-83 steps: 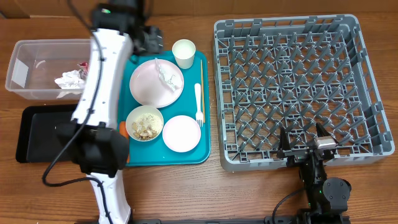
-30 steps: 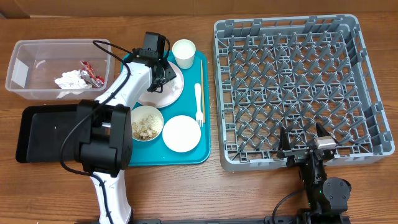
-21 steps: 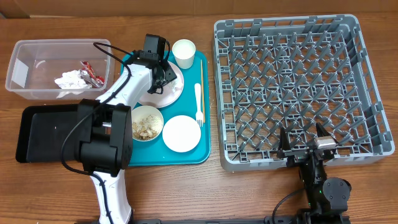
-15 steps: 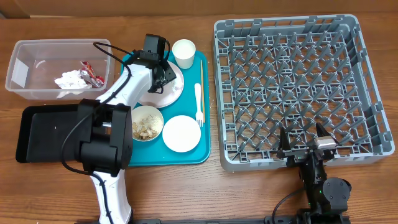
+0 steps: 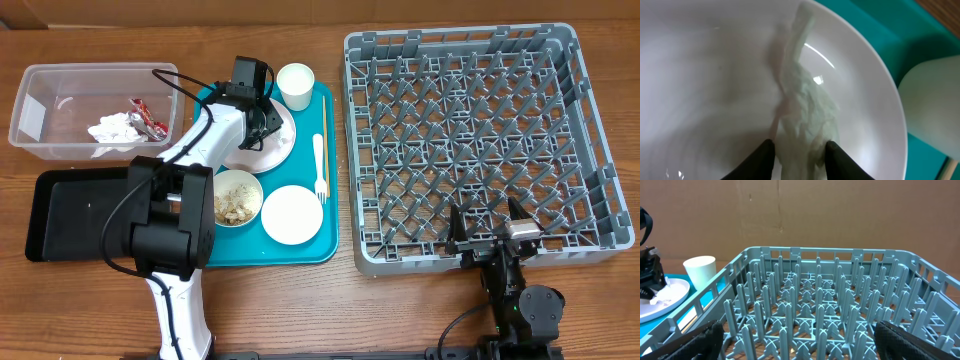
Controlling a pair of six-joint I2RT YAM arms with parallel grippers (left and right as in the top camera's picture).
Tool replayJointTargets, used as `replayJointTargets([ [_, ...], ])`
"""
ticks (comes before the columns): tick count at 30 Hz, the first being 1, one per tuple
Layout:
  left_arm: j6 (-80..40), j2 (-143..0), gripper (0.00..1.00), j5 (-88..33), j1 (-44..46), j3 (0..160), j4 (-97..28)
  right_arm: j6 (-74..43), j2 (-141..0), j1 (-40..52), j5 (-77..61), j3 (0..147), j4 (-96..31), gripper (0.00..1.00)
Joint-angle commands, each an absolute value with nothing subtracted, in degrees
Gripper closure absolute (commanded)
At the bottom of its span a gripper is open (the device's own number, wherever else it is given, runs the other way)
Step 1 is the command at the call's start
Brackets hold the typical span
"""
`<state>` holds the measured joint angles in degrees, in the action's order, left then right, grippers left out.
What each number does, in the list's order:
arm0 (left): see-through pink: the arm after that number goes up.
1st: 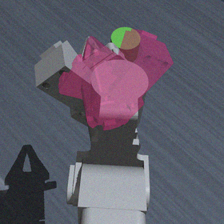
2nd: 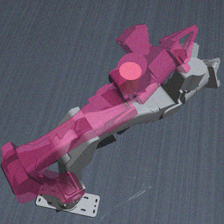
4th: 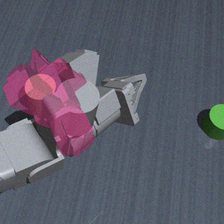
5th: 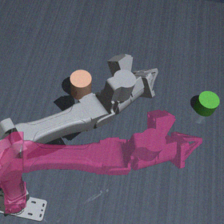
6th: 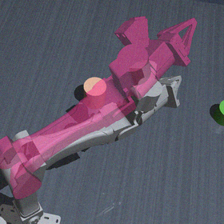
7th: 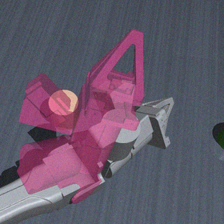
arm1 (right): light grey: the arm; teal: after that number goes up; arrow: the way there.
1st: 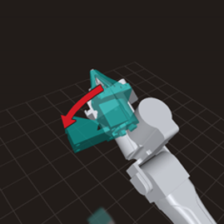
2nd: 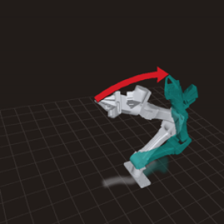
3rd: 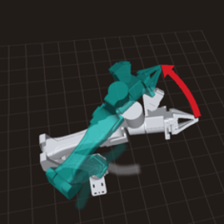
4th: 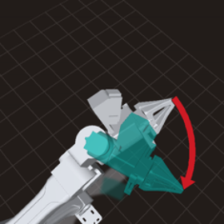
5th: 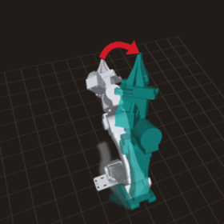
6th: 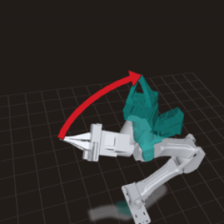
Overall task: Sort waste into correct bins and load items into the dishwasher rack
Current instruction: 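Return the left gripper to the plate and pinch the remaining tissue, then carry the tissue left and release it into the clear bin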
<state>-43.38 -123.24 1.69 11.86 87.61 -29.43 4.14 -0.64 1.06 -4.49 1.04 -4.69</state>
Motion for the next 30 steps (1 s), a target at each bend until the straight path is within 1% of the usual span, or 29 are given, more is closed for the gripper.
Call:
replayJointTargets([
  [1,-43.3,-125.0,0.84,1.6,11.5,86.8,-28.3,4.3,-0.2,0.8,-4.6,0.4,-4.4,0.00],
  [3,-42.7,-125.0,0.96,1.4,11.5,86.8,-27.5,4.3,-0.2,0.8,-4.6,0.4,-4.4,0.00],
  [8,-38.0,-124.2,0.96,0.3,11.5,89.1,-28.1,4.3,-0.2,0.8,-4.6,0.4,-4.4,0.00],
  [11,-37.2,-123.0,0.96,-0.1,11.5,91.9,-29.5,4.3,-0.2,0.8,-4.6,0.4,-4.4,0.00],
  [14,-36.9,-121.2,0.96,-0.1,11.5,96.0,-32.1,4.3,-0.2,0.8,-4.6,0.4,-4.4,0.00],
  [21,-31.2,-117.6,0.96,0.2,10.5,105.2,-39.7,4.3,-0.2,0.8,-4.6,0.4,-4.4,0.00],
  [26,-30.2,-115.5,0.96,0.6,6.1,106.9,-43.7,4.3,-0.2,0.8,-4.6,0.4,-4.4,0.00],
  [30,-30.2,-115.3,0.96,0.6,0.3,106.9,-46.8,4.3,-0.2,0.8,-4.6,0.4,-4.4,0.00],
])
